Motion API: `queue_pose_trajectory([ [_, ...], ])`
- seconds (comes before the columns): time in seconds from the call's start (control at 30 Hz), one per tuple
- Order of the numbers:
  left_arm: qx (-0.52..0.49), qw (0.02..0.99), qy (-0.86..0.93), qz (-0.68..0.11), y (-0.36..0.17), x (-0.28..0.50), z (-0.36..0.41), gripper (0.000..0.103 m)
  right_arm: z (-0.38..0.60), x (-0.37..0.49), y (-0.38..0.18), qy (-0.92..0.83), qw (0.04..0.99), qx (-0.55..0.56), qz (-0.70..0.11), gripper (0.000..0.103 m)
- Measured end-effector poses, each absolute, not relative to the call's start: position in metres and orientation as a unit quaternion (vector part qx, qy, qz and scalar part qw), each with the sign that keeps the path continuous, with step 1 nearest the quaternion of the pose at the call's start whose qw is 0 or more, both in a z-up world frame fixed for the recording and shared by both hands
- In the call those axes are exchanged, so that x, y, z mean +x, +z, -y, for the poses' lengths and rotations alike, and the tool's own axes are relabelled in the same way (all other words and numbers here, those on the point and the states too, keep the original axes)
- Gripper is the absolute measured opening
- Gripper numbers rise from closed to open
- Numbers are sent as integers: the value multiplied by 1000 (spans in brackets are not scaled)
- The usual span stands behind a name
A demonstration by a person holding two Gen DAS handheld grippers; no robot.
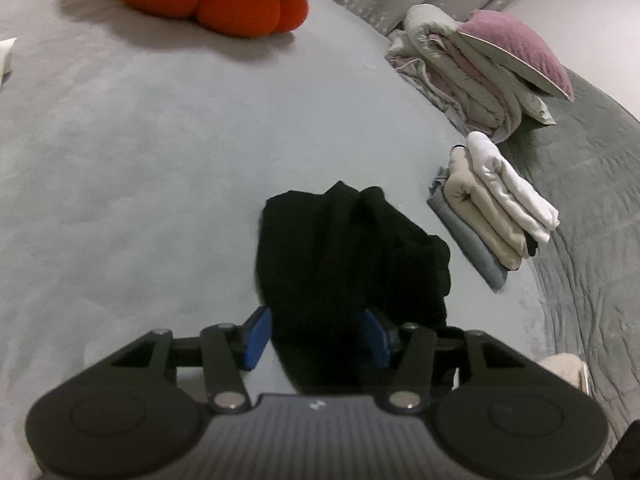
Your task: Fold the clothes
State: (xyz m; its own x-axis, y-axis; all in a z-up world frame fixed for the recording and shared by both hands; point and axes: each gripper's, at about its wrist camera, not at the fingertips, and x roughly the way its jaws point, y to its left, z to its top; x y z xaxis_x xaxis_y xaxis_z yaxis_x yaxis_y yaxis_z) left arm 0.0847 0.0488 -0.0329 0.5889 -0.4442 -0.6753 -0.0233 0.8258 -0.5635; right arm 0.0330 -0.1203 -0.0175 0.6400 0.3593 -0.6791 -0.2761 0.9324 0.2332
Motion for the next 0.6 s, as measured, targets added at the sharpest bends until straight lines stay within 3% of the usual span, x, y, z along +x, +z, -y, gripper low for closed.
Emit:
queue_pose_trajectory([
  [0.03, -264, 853, -123, -433, -35, 86, -47, 36, 120, 33, -19, 164, 906, 50, -387, 29],
  [0.07, -260, 856, -123, -430, -36, 87, -45, 22, 123, 32, -19, 159, 908, 53, -383, 25],
  [0.13, -256, 860, -118, -426, -38, 88, -43, 5, 132, 29, -17, 156, 911, 66, -376, 8],
  [0.37, -262, 867, -114, -408, -22, 78, -53, 1, 167, 2, -2, 213, 880, 173, -387, 4],
  [0.6, -253, 883, -87, -386, -4, 68, -81, 1, 155, -30, 3, 323, 822, 207, -421, 4],
])
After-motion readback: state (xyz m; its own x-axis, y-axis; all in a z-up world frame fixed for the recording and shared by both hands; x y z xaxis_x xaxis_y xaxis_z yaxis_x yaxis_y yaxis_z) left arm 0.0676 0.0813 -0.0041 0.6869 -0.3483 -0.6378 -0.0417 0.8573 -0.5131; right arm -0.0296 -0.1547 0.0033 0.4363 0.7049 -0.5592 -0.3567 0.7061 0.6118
